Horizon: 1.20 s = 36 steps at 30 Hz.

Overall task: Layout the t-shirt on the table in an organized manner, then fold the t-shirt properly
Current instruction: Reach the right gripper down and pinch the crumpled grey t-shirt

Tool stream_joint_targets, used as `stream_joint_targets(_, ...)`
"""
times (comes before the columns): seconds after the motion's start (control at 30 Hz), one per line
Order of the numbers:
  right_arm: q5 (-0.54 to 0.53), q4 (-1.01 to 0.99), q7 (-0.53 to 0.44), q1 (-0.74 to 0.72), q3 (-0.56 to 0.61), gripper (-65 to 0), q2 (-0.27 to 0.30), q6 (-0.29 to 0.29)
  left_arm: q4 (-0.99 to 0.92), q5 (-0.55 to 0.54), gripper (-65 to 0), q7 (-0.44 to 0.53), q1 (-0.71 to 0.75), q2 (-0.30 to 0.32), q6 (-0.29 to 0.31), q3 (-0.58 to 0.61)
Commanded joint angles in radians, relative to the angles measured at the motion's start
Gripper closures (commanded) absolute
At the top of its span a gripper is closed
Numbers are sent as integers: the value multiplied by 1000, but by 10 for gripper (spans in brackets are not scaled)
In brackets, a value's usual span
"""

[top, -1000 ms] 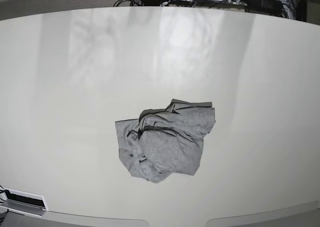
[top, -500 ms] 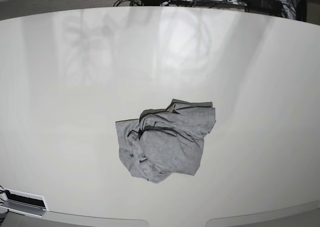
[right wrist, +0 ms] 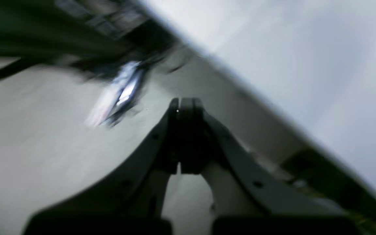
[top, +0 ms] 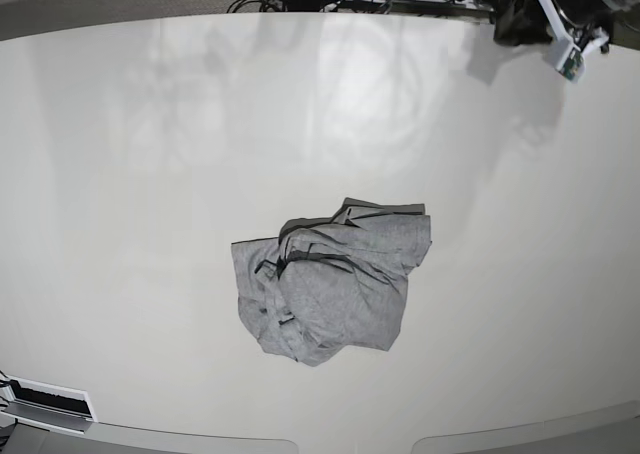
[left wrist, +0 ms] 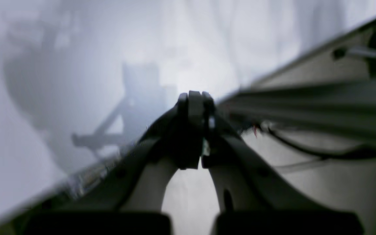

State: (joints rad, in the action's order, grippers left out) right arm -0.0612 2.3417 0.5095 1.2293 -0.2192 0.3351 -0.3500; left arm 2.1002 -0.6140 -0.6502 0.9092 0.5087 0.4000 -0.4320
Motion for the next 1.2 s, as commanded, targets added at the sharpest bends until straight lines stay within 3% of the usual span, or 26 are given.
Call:
stream_joint_targets(0.0,-13,15,-50,-19,-10,0,6,-11,16,-16,0,21,-32,10,1,-10)
stream_joint_targets(0.13,-16,15,-125,-170,-11,0,6,-59,16,-28,0,21,-164,10,1,3)
stream_joint_targets(0.3,-21,15,-140,-349,-11,0,6,-57,2,-27,0,21,-320,10,-4,27)
stream_joint_targets(0.43,-61,15,-251,-436,-10,0,-2,-60,-56,-28,0,29,-430,9,-2,58)
stream_joint_targets(0.57,-158,-29,-272,-554,-10,0,-2,-126,-155,-18,0,51,-522,10,3,159)
stream_joint_targets(0.67,-211,-131,-274,-666,11,0,-2,-134,-265,38,0,55,-610,10,12,265)
stream_joint_targets(0.8,-224,-285,-274,-816,108,0,-3,-138,-401,41,0,105,-735,9,12,377)
stream_joint_targets(0.93,-223,-441,-274,-989,245,0,-6,-216,-491,47,0,108,-870,-11,12,438)
stream_joint_targets(1.17,-143,-728,-274,-1276,411,0,-109,-170,-571,117,0,107,-1003,-45,12,440)
